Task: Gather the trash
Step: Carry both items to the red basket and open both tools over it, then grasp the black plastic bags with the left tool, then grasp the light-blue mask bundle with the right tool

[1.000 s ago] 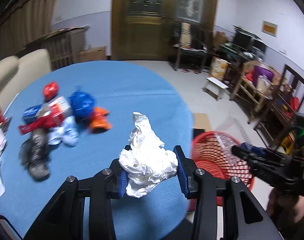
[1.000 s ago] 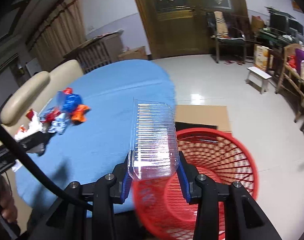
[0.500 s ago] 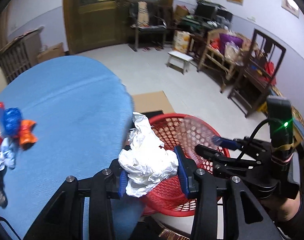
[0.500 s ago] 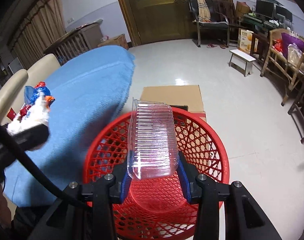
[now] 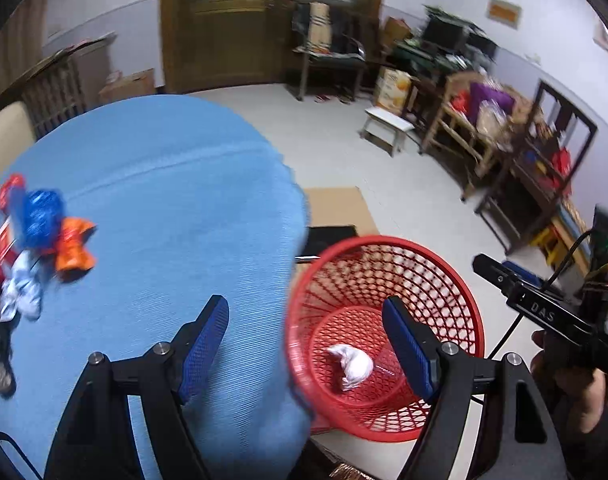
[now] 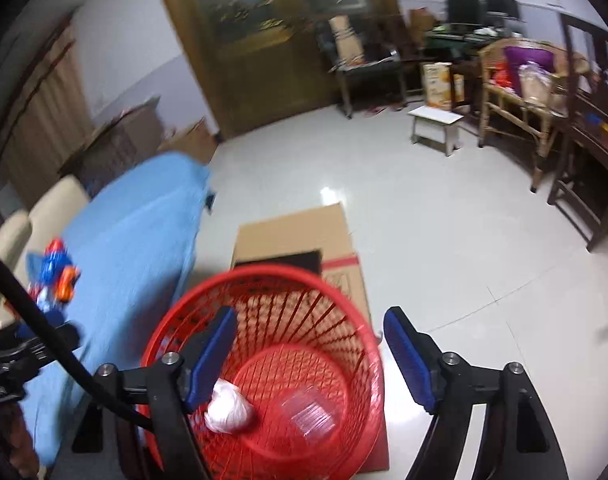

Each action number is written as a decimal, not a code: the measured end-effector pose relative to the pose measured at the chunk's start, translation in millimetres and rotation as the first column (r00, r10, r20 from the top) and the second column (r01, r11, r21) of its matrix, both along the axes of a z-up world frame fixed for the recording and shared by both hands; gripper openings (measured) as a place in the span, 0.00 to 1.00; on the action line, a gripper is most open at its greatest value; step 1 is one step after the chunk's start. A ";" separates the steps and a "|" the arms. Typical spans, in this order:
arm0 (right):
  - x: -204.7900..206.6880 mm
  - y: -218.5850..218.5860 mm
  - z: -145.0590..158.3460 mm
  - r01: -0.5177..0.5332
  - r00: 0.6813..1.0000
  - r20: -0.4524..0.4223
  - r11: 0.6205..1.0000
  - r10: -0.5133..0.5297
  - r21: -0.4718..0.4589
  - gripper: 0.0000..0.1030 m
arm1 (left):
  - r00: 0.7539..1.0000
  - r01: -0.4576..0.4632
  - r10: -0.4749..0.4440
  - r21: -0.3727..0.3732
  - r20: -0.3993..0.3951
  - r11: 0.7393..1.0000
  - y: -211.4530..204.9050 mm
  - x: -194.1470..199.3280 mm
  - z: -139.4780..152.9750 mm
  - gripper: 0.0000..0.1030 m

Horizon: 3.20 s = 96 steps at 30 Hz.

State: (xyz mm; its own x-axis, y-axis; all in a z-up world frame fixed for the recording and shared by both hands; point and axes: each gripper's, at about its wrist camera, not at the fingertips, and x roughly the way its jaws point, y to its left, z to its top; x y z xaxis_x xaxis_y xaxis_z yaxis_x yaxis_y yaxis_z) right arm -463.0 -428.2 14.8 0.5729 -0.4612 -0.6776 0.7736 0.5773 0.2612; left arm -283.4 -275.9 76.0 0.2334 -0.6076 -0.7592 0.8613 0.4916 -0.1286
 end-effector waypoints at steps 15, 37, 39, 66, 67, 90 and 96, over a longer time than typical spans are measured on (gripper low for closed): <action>26.2 -29.6 -45.1 0.116 0.993 -0.001 0.990 -0.116 0.075 0.78 | 0.940 -0.338 0.340 -0.116 -0.002 0.934 143.2 61.9 21.5 0.78; 58.6 29.2 33.5 -0.051 0.998 0.030 0.993 0.054 -0.104 0.98 | 0.773 -0.634 0.634 -0.067 -0.031 0.770 263.7 122.6 -16.6 0.79; 79.9 48.6 44.4 -0.135 0.990 0.030 0.983 0.139 -0.122 0.98 | 0.772 -0.636 0.635 -0.067 -0.031 0.769 264.9 127.1 -17.7 0.79; 245.4 199.3 38.5 -0.615 0.788 -0.096 0.785 0.609 -0.070 0.98 | 0.761 -0.648 0.648 -0.001 -0.030 0.762 255.4 186.0 -42.1 0.37; 254.4 205.5 37.1 -0.630 0.776 -0.097 0.774 0.623 -0.065 0.98 | 0.754 -0.656 0.656 0.000 -0.028 0.755 262.9 181.5 -42.0 0.37; 442.6 284.1 -8.0 -0.702 0.698 -0.283 0.707 0.657 -0.088 0.95 | 0.727 -0.683 0.679 -0.011 -0.105 0.730 296.7 181.3 -56.1 0.38; 431.0 279.2 -7.2 -0.720 0.679 -0.267 0.691 0.684 -0.062 0.54 | 0.728 -0.682 0.679 -0.006 -0.089 0.731 294.3 178.6 -55.4 0.38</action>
State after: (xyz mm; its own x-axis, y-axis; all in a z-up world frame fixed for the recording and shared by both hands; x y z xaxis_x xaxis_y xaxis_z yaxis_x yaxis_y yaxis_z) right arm -32.1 -149.0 7.6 0.6246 -0.0855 -0.7763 0.1466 0.9892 0.0090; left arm -104.8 18.4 20.6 0.5384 -0.3349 -0.7733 0.2840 0.9361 -0.2077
